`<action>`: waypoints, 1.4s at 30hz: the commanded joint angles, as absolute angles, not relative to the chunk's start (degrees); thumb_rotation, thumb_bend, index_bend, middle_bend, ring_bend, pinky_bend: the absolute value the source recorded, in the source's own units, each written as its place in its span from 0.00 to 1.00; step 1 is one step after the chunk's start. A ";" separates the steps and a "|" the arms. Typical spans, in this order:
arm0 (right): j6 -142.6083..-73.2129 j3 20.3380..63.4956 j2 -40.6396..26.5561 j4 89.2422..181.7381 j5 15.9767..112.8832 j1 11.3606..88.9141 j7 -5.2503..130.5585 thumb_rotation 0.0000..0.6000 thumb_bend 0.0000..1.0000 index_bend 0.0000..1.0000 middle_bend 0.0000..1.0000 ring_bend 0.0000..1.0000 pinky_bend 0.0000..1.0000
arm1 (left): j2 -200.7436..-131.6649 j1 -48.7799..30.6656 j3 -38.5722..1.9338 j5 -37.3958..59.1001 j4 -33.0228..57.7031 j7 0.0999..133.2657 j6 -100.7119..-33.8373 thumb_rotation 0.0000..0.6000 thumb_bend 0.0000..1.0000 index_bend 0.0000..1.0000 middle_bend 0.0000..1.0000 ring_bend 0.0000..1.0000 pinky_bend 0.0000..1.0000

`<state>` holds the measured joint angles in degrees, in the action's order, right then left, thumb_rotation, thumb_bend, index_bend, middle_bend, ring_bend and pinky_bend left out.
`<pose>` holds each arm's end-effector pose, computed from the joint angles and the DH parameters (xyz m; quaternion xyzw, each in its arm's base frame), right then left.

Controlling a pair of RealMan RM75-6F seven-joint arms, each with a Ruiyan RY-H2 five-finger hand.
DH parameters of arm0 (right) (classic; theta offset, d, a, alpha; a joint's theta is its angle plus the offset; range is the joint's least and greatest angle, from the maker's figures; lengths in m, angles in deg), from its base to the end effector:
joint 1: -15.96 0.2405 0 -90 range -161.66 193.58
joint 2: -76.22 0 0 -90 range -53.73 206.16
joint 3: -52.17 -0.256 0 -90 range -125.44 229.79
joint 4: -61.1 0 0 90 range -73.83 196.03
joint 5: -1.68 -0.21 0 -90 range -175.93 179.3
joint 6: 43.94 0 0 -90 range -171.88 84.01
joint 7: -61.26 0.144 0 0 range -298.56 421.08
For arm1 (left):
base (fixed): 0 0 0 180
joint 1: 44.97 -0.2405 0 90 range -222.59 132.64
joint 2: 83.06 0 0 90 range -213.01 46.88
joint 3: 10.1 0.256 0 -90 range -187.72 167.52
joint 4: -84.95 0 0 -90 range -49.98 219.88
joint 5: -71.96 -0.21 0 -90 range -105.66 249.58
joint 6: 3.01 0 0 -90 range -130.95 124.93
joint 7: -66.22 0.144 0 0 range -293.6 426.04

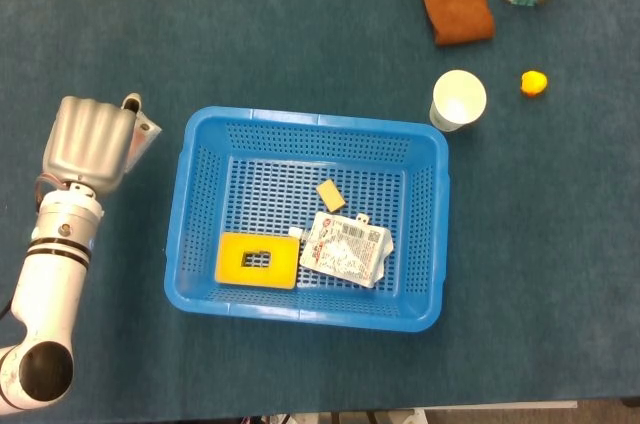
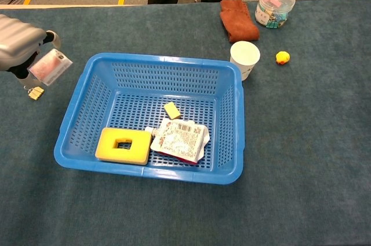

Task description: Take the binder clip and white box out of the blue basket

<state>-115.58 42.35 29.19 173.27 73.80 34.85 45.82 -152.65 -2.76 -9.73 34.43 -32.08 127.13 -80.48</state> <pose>-0.2280 -0.2590 0.2101 0.6530 -0.3325 0.3387 0.5902 -0.1829 0.2792 0.0768 -0.7541 -0.2925 -0.1206 0.5756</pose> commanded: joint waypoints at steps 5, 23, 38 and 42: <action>-116.10 42.64 29.02 173.16 73.76 34.44 45.86 1.00 0.26 0.35 0.28 0.11 0.14 | -152.05 -5.13 -10.58 30.60 -30.85 119.93 -80.95 1.00 0.16 0.17 0.67 0.55 0.80; -117.97 44.30 28.07 172.95 72.24 31.82 45.91 1.00 0.26 0.35 0.28 0.11 0.14 | -142.83 -19.52 -7.40 15.47 -30.89 99.15 -88.25 1.00 0.16 0.17 0.34 0.27 0.41; -119.03 44.19 28.11 174.09 72.51 31.20 45.78 1.00 0.26 0.35 0.28 0.11 0.13 | -144.72 -28.29 -6.44 -0.42 -24.88 79.38 -89.74 1.00 0.16 0.17 0.17 0.12 0.25; -119.11 44.19 27.83 174.20 72.72 31.20 45.71 1.00 0.26 0.35 0.28 0.11 0.14 | -146.98 -28.22 -7.07 -2.51 -21.15 76.35 -87.35 1.00 0.16 0.16 0.10 0.04 0.17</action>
<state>-119.11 44.19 27.84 174.19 72.70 31.20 45.71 -145.69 -28.09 -6.68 -1.32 -22.98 77.77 -88.68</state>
